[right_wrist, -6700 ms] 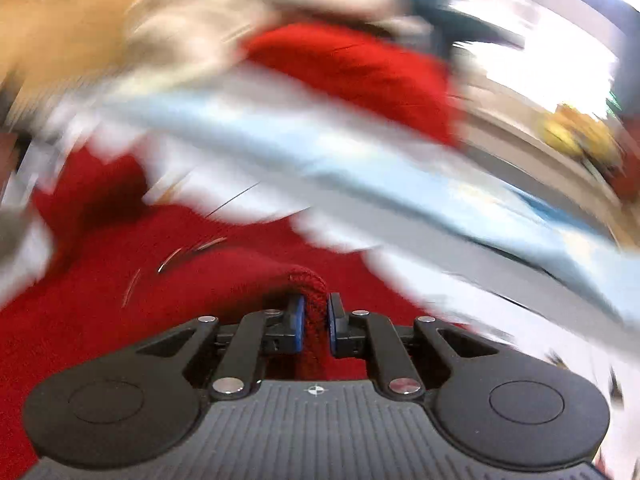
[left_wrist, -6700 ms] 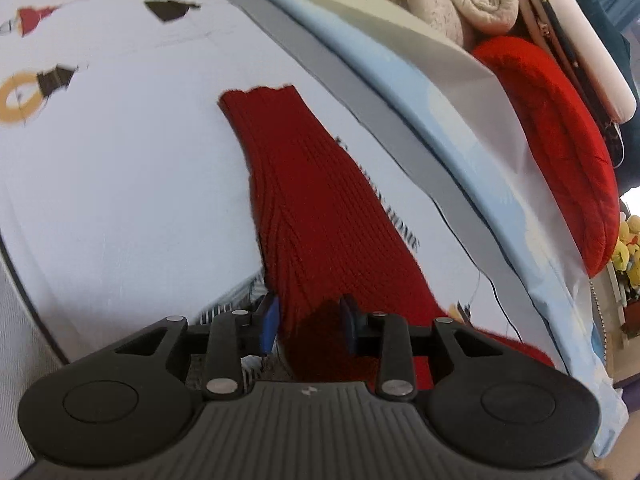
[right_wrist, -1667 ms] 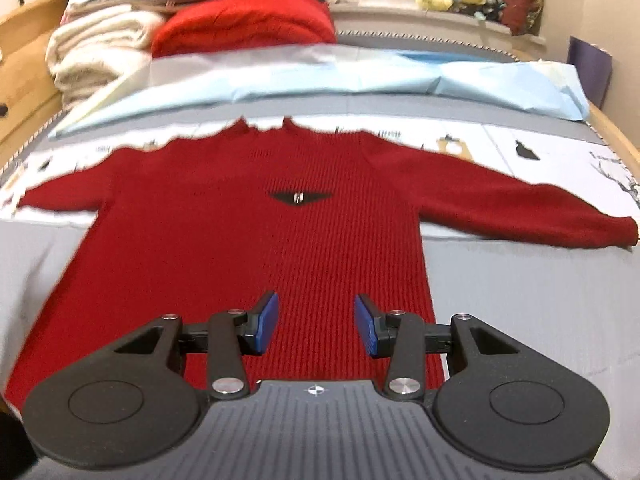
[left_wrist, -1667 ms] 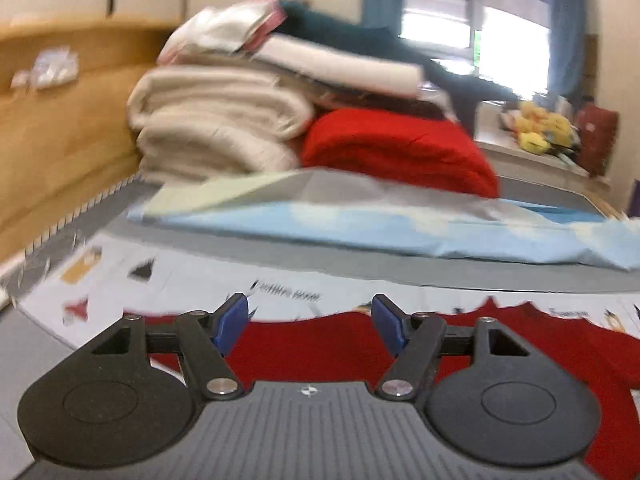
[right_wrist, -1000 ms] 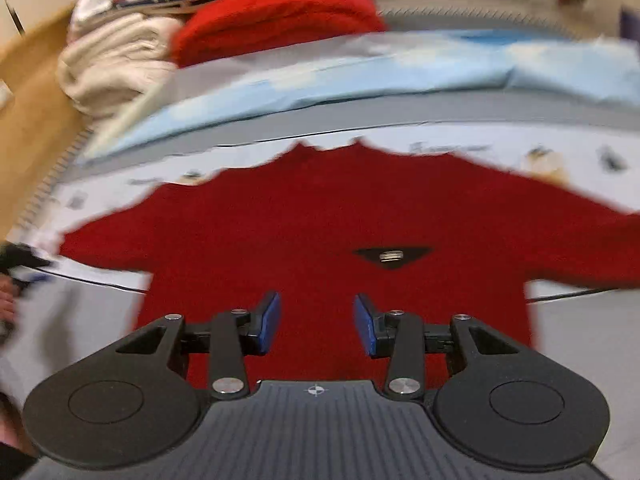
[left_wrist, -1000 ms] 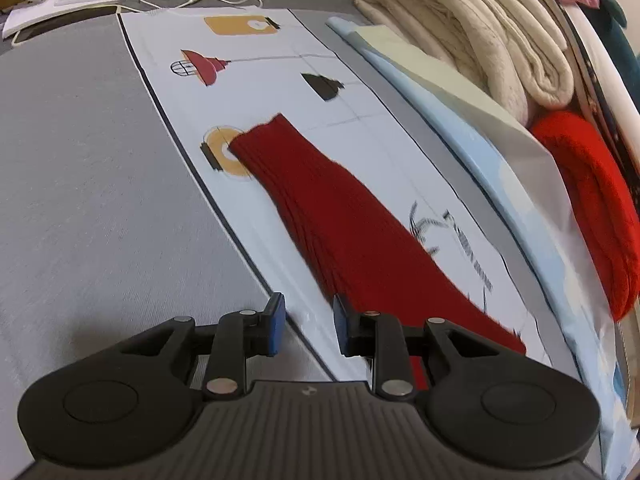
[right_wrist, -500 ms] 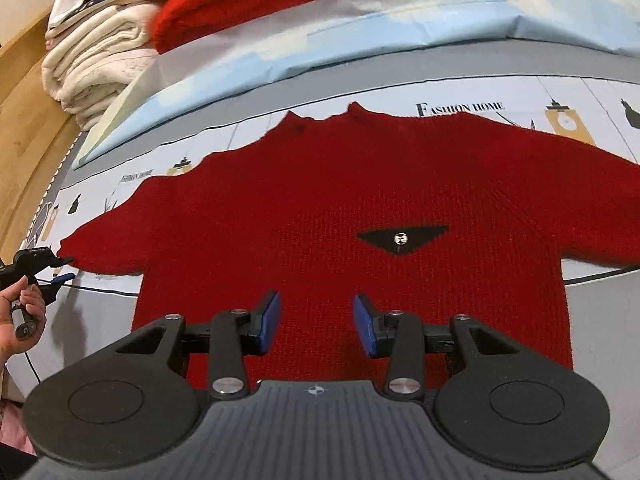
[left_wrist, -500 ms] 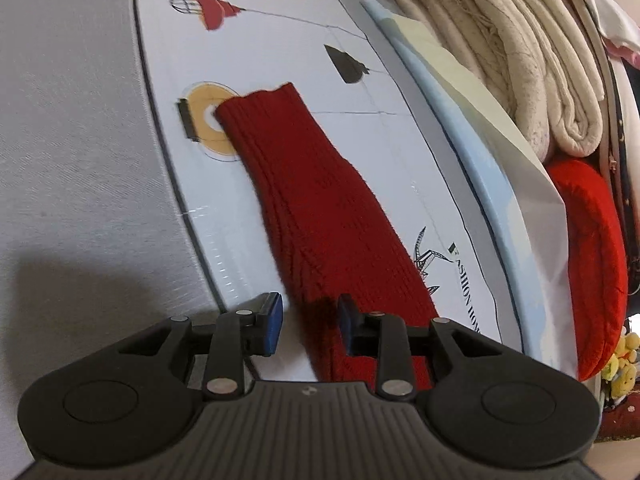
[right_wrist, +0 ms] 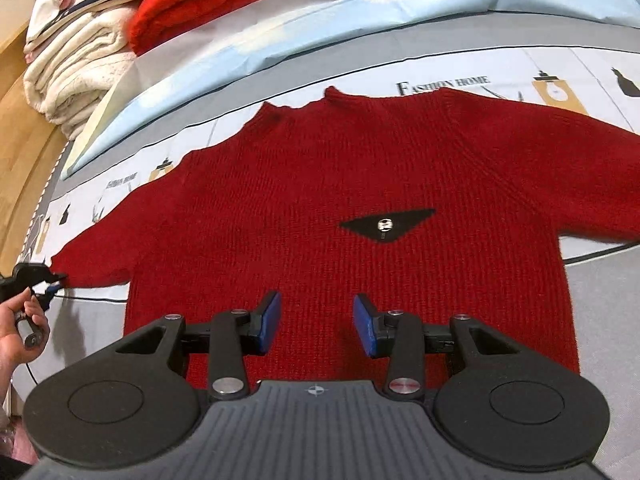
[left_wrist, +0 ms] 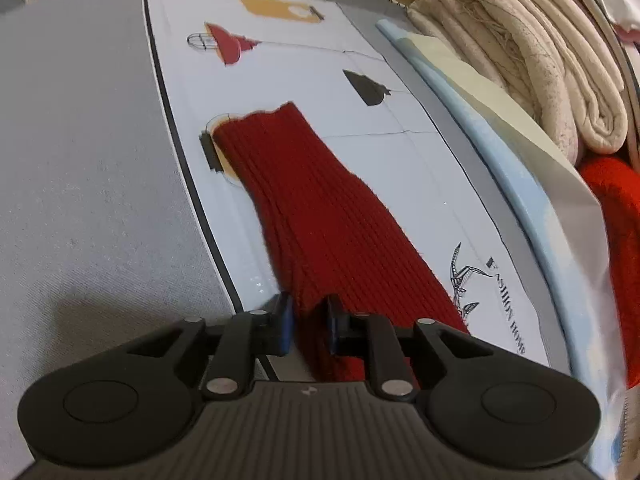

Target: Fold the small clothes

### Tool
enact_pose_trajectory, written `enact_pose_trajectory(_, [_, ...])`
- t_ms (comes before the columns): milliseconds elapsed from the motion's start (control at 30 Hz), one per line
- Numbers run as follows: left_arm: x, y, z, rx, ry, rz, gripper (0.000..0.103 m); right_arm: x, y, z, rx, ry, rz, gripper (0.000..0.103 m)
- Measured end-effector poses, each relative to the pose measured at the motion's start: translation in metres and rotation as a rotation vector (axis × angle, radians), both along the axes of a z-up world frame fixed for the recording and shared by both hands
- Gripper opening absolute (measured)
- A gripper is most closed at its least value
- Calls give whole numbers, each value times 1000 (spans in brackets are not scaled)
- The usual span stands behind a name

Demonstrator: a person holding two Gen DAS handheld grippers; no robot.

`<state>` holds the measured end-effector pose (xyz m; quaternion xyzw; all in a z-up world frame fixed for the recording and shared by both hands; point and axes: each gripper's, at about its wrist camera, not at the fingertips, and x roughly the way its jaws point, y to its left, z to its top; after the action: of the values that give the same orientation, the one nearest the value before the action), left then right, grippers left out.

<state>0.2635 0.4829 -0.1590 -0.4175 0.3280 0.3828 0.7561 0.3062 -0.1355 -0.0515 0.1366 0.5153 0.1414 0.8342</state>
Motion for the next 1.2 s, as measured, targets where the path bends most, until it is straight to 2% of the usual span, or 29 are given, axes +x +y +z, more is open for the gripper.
enact_pose_trajectory(67, [7,-12,19,66,-4,-22,12,0,-5,0,1,0,-15,43])
enact_pose_trajectory(133, [21,-35,48,161,-25,-108,12,0,-11,0,-2,-3,-29,43])
enact_pose_trajectory(200, [36,-78,86,245,-79,-252,10,0,-16,1,-8,-8,-42,43])
enact_pose_trajectory(267, [46,-133,118,289,-173,-420,10,1,-21,4,-13,-21,-55,43])
enact_pose_trajectory(333, [52,-193,137,307,-247,-590,10,1,-26,5,-14,-33,-71,37])
enact_pose_trajectory(367, [55,-224,143,308,-278,-673,10,1,-28,5,-10,-38,-82,27])
enact_pose_trajectory(400, [58,-259,145,296,-309,-770,10,1,-31,6,-2,-41,-96,22])
enact_pose_trajectory(467, [64,-317,141,214,-338,-944,14,0,-37,6,13,-47,-129,21])
enact_pose_trajectory(500, [67,-339,136,159,-336,-1015,28,-1,-40,6,17,-48,-146,21])
enact_pose_trajectory(533, [70,-361,129,91,-324,-1087,35,-1,-43,5,21,-44,-162,21])
enact_pose_trajectory(567, [70,-378,124,45,-305,-1134,38,-1,-47,3,28,-36,-177,23])
enact_pose_trajectory(600, [68,-388,124,34,-294,-1157,38,-1,-52,1,40,-25,-194,23])
enact_pose_trajectory(667, [63,-394,132,63,-255,-1156,38,0,-62,-4,71,7,-235,23])
enact_pose_trajectory(700, [62,-390,138,88,-206,-1134,38,1,-67,-7,89,23,-254,23])
enact_pose_trajectory(800, [53,-369,154,145,-89,-1017,38,3,-80,-15,132,53,-303,24])
enact_pose_trajectory(833, [48,-358,159,149,-76,-960,38,4,-82,-16,139,57,-313,24])
enact_pose_trajectory(900, [35,-335,163,150,-105,-873,40,6,-83,-19,145,62,-325,24])
enact_pose_trajectory(967, [26,-318,156,187,-107,-810,40,8,-83,-21,157,55,-330,24])
enact_pose_trajectory(1033, [31,-310,138,235,34,-760,38,10,-83,-25,166,58,-349,24])
enact_pose_trajectory(1067, [40,-306,132,228,74,-739,38,11,-84,-27,180,59,-360,24])
enact_pose_trajectory(1133, [52,-297,127,166,42,-733,38,15,-86,-30,202,61,-387,24])
enact_pose_trajectory(1200, [63,-297,128,170,29,-770,38,20,-88,-34,218,63,-417,23])
